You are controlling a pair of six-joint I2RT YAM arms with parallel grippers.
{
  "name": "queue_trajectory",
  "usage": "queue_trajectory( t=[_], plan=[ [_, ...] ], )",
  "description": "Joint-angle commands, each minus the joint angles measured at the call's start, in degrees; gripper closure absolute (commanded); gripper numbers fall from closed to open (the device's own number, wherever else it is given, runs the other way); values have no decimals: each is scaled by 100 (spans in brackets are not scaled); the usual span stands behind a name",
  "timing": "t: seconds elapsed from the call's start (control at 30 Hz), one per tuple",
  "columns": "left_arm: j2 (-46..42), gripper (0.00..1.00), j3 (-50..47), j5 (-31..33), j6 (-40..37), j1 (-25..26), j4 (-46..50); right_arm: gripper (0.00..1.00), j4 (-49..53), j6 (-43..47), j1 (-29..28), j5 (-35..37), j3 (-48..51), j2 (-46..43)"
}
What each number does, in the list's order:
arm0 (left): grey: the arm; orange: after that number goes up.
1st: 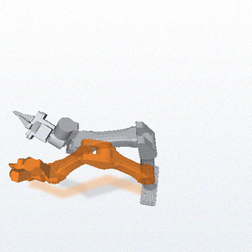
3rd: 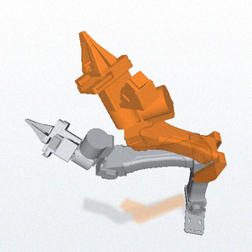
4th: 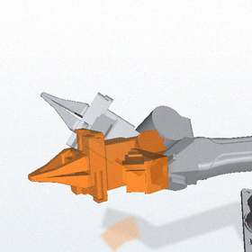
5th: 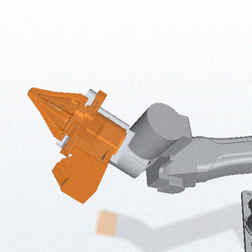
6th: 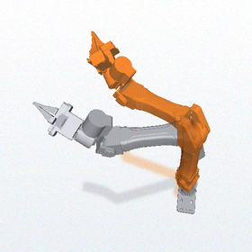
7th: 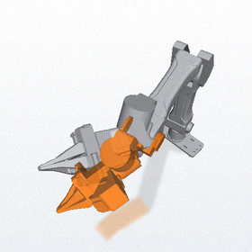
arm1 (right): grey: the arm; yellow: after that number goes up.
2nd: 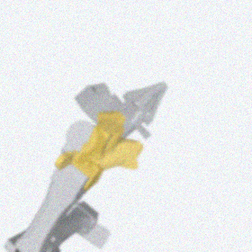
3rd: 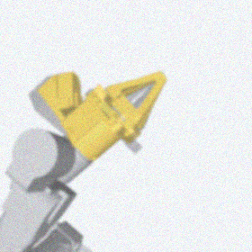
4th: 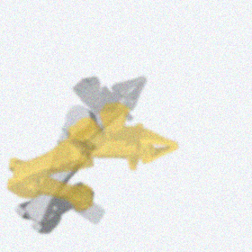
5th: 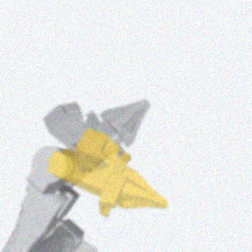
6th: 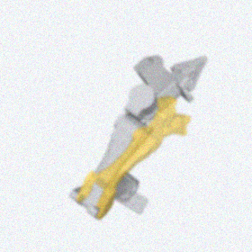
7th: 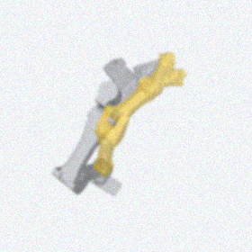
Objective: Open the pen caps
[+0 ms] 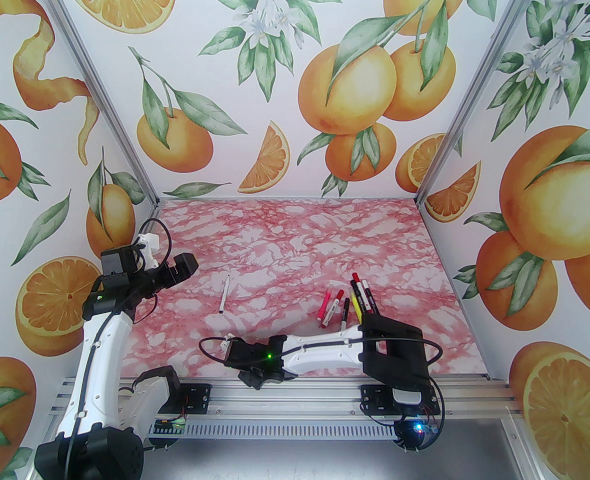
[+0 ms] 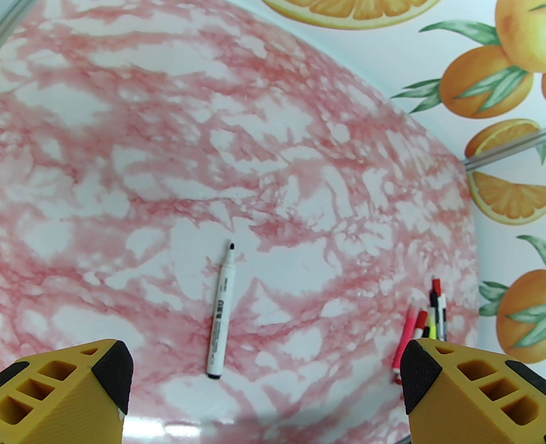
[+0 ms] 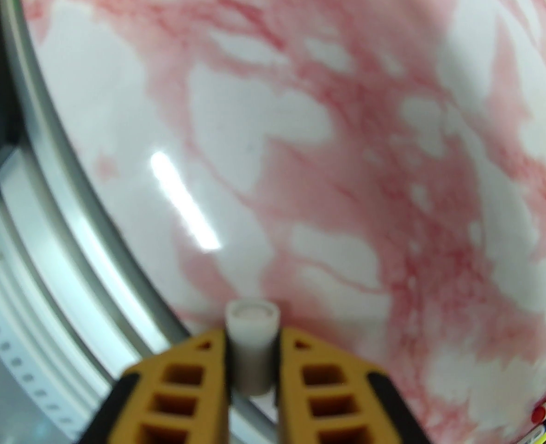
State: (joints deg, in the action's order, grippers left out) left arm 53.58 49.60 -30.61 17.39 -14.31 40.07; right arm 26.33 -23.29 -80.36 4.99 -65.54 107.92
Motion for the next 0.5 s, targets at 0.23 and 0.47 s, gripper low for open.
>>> queue_trajectory(
  t=[0.23,0.47],
  plan=[
    [-188,0,-50,-452,-43,169,-286,84,-361,-641,1070,592,740,-1013],
    [-255,0,-205,-345,66,1083,-502,85,-202,-1145,2218,952,594,-1188]
  ],
)
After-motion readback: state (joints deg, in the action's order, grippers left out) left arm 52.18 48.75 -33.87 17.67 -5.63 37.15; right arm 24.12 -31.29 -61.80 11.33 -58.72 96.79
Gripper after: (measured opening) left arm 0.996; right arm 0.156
